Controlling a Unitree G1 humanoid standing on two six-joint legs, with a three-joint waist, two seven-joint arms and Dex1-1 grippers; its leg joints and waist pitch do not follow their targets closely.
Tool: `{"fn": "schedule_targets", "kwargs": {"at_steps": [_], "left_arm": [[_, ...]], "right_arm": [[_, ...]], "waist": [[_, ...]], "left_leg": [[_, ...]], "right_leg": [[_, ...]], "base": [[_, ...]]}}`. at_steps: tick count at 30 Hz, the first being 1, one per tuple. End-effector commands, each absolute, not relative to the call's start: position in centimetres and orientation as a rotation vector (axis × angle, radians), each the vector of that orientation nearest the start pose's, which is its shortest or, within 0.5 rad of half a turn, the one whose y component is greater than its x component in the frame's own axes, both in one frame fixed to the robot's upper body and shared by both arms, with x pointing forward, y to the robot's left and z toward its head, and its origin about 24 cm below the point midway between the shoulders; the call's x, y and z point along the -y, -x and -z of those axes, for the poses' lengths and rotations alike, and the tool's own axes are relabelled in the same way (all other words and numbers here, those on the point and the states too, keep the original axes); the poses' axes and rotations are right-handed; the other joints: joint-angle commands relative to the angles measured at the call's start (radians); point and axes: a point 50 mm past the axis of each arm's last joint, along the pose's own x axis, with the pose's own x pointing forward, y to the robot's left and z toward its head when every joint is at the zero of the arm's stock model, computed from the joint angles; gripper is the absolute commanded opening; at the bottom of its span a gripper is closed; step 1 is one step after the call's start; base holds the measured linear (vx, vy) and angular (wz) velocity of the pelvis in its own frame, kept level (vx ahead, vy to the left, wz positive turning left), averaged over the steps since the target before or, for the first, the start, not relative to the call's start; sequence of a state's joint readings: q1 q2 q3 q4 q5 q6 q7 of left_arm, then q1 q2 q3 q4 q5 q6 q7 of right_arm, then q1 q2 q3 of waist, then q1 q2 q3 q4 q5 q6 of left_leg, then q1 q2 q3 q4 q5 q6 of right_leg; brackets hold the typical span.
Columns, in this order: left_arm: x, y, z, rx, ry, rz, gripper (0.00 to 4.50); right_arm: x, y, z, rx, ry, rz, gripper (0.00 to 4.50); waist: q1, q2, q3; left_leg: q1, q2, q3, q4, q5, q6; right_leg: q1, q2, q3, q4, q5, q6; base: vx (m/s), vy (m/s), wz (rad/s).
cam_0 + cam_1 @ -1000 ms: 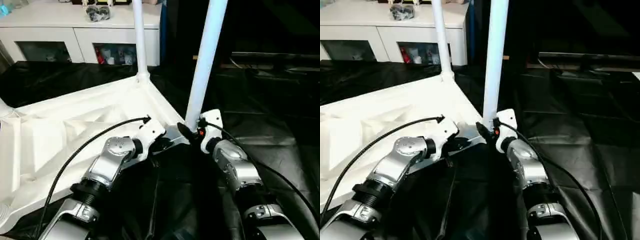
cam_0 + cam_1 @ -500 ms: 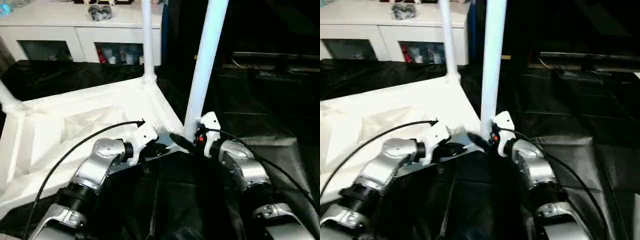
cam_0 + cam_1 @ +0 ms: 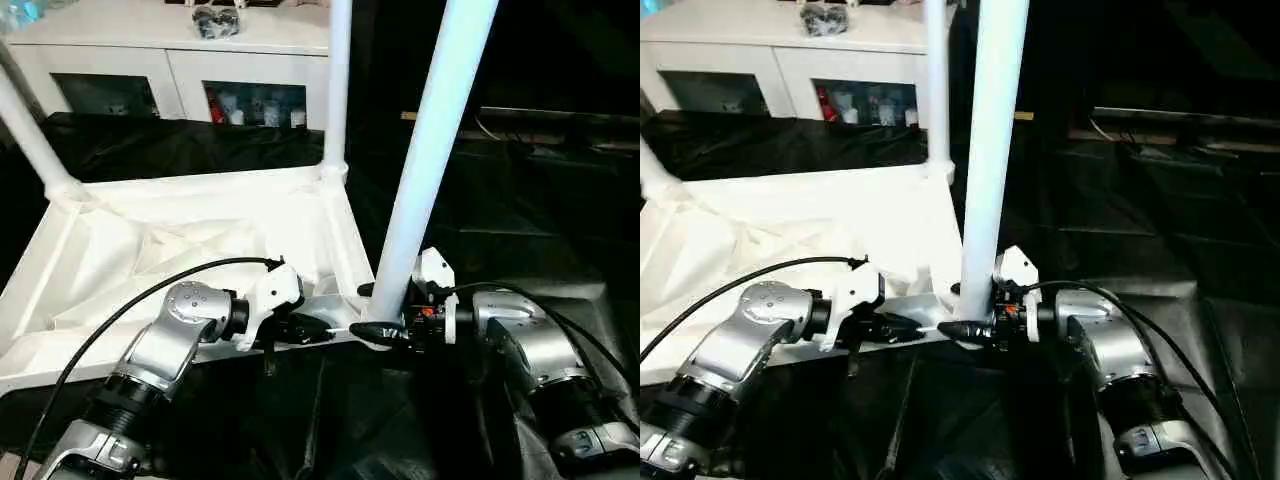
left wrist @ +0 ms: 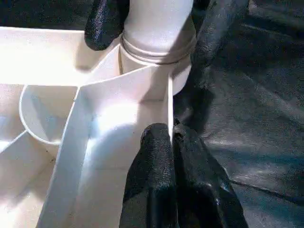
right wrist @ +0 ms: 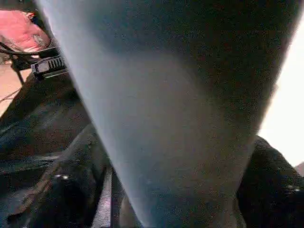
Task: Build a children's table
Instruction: Rotate leg to tighten
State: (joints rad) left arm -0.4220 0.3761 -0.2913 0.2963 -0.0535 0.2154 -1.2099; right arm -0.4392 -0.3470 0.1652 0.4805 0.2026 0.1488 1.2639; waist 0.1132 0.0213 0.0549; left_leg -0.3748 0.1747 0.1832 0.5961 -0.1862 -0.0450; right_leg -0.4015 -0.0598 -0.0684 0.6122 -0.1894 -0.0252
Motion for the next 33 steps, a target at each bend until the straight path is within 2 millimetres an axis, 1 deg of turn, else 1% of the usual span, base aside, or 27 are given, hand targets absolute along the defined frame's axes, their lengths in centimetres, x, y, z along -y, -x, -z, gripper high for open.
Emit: {"fn": "schedule_targets", "kwargs": {"at_steps": [1,3,5,6,7,9,12,15,16,17,18,19,20,21,22,23,24,25,26,27,28,30,32,33], "left_arm": [[-11.0,-28.6,-6.7,-0.293,-0.292,1.424,0.00],[-11.0,-28.5,-6.7,-0.295,-0.289,1.426,0.00],[-11.1,-28.5,-6.6,-0.300,-0.286,1.430,0.00],[-11.1,-28.4,-6.6,-0.303,-0.286,1.431,0.00],[-11.1,-28.4,-6.6,-0.307,-0.285,1.433,0.00],[-11.2,-28.3,-6.6,-0.310,-0.284,1.435,0.00],[-11.1,-28.4,-6.5,-0.311,-0.280,1.432,0.00],[-11.1,-28.5,-6.5,-0.307,-0.278,1.424,0.00],[-11.0,-28.7,-6.4,-0.301,-0.284,1.397,0.00],[-10.8,-29.2,-6.3,-0.296,-0.293,1.345,0.00],[-10.8,-29.2,-6.3,-0.296,-0.293,1.345,0.00],[-10.6,-29.9,-6.2,-0.288,-0.304,1.274,0.00],[-10.4,-30.5,-6.2,-0.281,-0.307,1.213,0.00],[-10.1,-31.0,-6.2,-0.275,-0.313,1.167,0.00],[-10.0,-31.3,-6.2,-0.272,-0.317,1.146,0.00],[-9.6,-31.6,-6.2,-0.272,-0.314,1.118,0.00],[-9.3,-31.8,-6.2,-0.271,-0.314,1.102,0.00],[-8.9,-32.0,-6.3,-0.268,-0.314,1.077,0.00],[-8.8,-32.1,-6.3,-0.267,-0.313,1.072,0.00],[-8.4,-32.3,-6.3,-0.264,-0.311,1.051,0.00],[-7.4,-32.8,-6.5,-0.250,-0.312,1.003,0.00],[-6.9,-32.9,-6.5,-0.241,-0.314,0.989,0.00],[-6.2,-32.7,-6.4,-0.230,-0.314,1.005,0.00],[-6.1,-32.7,-6.4,-0.230,-0.314,1.006,0.00]], "right_arm": [[13.0,-28.5,-4.1,-0.360,0.038,-1.439,3.26],[12.9,-28.4,-4.0,-0.367,0.038,-1.451,3.17],[12.8,-28.2,-4.0,-0.375,0.039,-1.465,2.99],[12.8,-28.1,-4.0,-0.377,0.039,-1.469,2.99],[12.8,-28.0,-4.0,-0.381,0.035,-1.476,2.81],[12.7,-27.9,-4.0,-0.386,0.032,-1.481,2.76],[12.8,-27.7,-3.8,-0.399,0.026,-1.486,2.55],[12.9,-27.5,-3.7,-0.406,0.023,-1.482,2.50],[12.8,-27.7,-3.5,-0.402,0.024,-1.449,2.48],[12.6,-27.9,-3.2,-0.387,0.040,-1.397,2.47],[12.6,-27.9,-3.2,-0.387,0.040,-1.397,2.47],[12.3,-28.5,-2.8,-0.373,0.060,-1.306,2.43],[12.1,-29.1,-2.4,-0.369,0.076,-1.209,2.43],[11.9,-29.8,-2.0,-0.372,0.077,-1.108,2.40],[11.8,-30.1,-1.8,-0.375,0.075,-1.056,2.40],[11.5,-30.6,-1.5,-0.373,0.063,-0.977,2.33],[11.3,-30.9,-1.4,-0.374,0.051,-0.933,2.21],[11.0,-31.3,-1.2,-0.377,0.032,-0.868,2.21],[10.9,-31.3,-1.2,-0.377,0.028,-0.857,2.13],[10.5,-31.6,-1.1,-0.377,0.013,-0.810,2.09],[9.5,-32.1,-1.0,-0.375,-0.002,-0.725,2.09],[8.8,-32.2,-0.9,-0.373,0.000,-0.696,2.09],[7.7,-32.2,-1.0,-0.362,0.012,-0.717,2.09],[7.6,-32.2,-1.0,-0.360,0.014,-0.719,2.09]], "waist": [[0.000,-0.015,-0.066],[0.000,-0.015,-0.067],[0.002,-0.016,-0.067],[0.002,-0.016,-0.067],[0.003,-0.015,-0.066],[0.003,-0.015,-0.066],[0.002,-0.014,-0.066],[0.002,-0.014,-0.066],[0.001,-0.014,-0.066],[0.001,-0.013,-0.066],[-0.002,-0.014,-0.064],[-0.002,-0.015,-0.064],[-0.005,-0.015,-0.061],[-0.010,-0.015,-0.059],[-0.012,-0.016,-0.059],[-0.014,-0.016,-0.058],[-0.020,-0.016,-0.058],[-0.026,-0.014,-0.056],[-0.029,-0.014,-0.056],[-0.032,-0.014,-0.057],[-0.033,-0.014,-0.058],[-0.034,-0.015,-0.059],[-0.032,-0.016,-0.061],[-0.031,-0.015,-0.061]], "left_leg": [[0.012,0.065,-0.021,-0.066,-0.140,0.080],[0.011,0.064,-0.021,-0.065,-0.127,0.083],[0.012,0.064,-0.020,-0.064,-0.126,0.085],[0.011,0.064,-0.021,-0.064,-0.127,0.085],[0.011,0.064,-0.021,-0.064,-0.129,0.083],[0.011,0.064,-0.021,-0.065,-0.130,0.082],[0.012,0.063,-0.021,-0.064,-0.139,0.078],[0.014,0.064,-0.021,-0.065,-0.145,0.074],[0.014,0.064,-0.021,-0.065,-0.144,0.074],[0.013,0.064,-0.021,-0.065,-0.143,0.073],[0.014,0.063,-0.021,-0.066,-0.152,0.070],[0.014,0.061,-0.022,-0.065,-0.156,0.067],[0.015,0.060,-0.021,-0.067,-0.166,0.057],[0.019,0.057,-0.021,-0.068,-0.184,0.040],[0.019,0.055,-0.027,-0.071,-0.203,0.024],[0.019,0.055,-0.027,-0.073,-0.211,0.020],[0.020,0.055,-0.028,-0.074,-0.227,0.011],[0.022,0.057,-0.030,-0.077,-0.240,0.008],[0.023,0.056,-0.030,-0.076,-0.252,0.007],[0.024,0.057,-0.030,-0.077,-0.255,0.004],[0.023,0.056,-0.030,-0.077,-0.251,0.001],[0.022,0.057,-0.031,-0.078,-0.249,-0.001],[0.021,0.057,-0.029,-0.076,-0.244,0.007],[0.019,0.057,-0.029,-0.077,-0.240,0.011]], "right_leg": [[0.048,-0.094,0.055,-0.074,-0.222,-0.204],[0.048,-0.094,0.055,-0.072,-0.202,-0.207],[0.049,-0.094,0.054,-0.072,-0.200,-0.208],[0.049,-0.095,0.054,-0.072,-0.204,-0.207],[0.049,-0.094,0.054,-0.073,-0.212,-0.204],[0.050,-0.094,0.054,-0.073,-0.215,-0.200],[0.049,-0.094,0.054,-0.076,-0.232,-0.197],[0.048,-0.093,0.054,-0.077,-0.234,-0.197],[0.048,-0.093,0.054,-0.075,-0.230,-0.198],[0.048,-0.093,0.054,-0.075,-0.228,-0.199],[0.045,-0.093,0.055,-0.079,-0.237,-0.196],[0.047,-0.094,0.054,-0.079,-0.246,-0.194],[0.045,-0.095,0.055,-0.084,-0.275,-0.187],[0.041,-0.094,0.055,-0.090,-0.325,-0.178],[0.047,-0.097,0.051,-0.093,-0.378,-0.163],[0.046,-0.097,0.051,-0.096,-0.397,-0.155],[0.044,-0.098,0.052,-0.099,-0.418,-0.144],[0.042,-0.098,0.053,-0.102,-0.427,-0.140],[0.041,-0.098,0.053,-0.103,-0.435,-0.139],[0.041,-0.097,0.053,-0.102,-0.430,-0.138],[0.040,-0.096,0.054,-0.101,-0.414,-0.140],[0.042,-0.097,0.054,-0.100,-0.391,-0.144],[0.043,-0.099,0.056,-0.098,-0.366,-0.150],[0.045,-0.099,0.056,-0.096,-0.349,-0.154]], "base": [[0.000,0.000,0.00],[0.000,0.000,0.00],[0.000,0.000,0.00],[0.000,0.000,0.00],[0.000,0.000,0.00],[0.000,0.000,0.00],[0.000,0.000,0.00],[0.000,0.000,0.00],[0.000,0.000,0.00],[0.000,0.000,0.00],[0.000,0.000,0.00],[0.000,0.000,0.00],[0.000,0.000,0.00],[0.000,0.000,0.00],[0.000,0.000,0.00],[0.000,0.000,0.00],[0.000,0.000,0.00],[0.000,0.000,0.00],[0.000,0.000,0.00],[0.000,0.000,0.00],[0.000,0.000,0.00],[0.000,0.000,0.00],[0.000,0.000,0.00],[0.000,0.000,0.00]]}}
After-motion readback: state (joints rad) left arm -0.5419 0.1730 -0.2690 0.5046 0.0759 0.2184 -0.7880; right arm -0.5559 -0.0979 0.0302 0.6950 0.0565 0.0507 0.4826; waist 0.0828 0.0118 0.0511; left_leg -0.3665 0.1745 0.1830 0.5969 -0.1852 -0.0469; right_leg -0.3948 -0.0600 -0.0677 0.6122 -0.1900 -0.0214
